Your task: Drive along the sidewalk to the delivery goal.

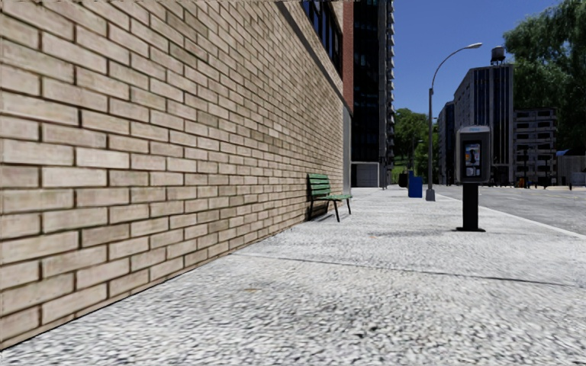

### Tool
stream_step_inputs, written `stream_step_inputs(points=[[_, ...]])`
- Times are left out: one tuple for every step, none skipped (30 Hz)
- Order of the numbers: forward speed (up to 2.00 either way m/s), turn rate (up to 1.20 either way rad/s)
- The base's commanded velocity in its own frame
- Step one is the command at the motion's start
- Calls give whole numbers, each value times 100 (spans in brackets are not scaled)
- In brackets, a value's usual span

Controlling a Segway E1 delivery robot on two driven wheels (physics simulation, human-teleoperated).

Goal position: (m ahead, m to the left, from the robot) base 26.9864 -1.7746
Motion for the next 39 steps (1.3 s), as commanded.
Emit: stream_step_inputs(points=[[133, -74], [133, -74], [133, -74], [133, -73], [133, -73], [134, -66], [135, 0], [135, 0], [135, 0], [135, 0], [135, 0], [135, 0], [135, 0], [135, 0], [135, 0], [135, 0], [135, 0], [135, 0], [135, 0], [138, 0], [161, 0], [200, 0], [200, 0], [200, 0], [200, 0], [200, 0], [200, 0], [200, 0], [200, 0], [200, 0], [200, 0], [200, 0], [200, 0], [200, 0], [200, 0], [200, 0], [200, 0], [200, 0], [200, 0]])
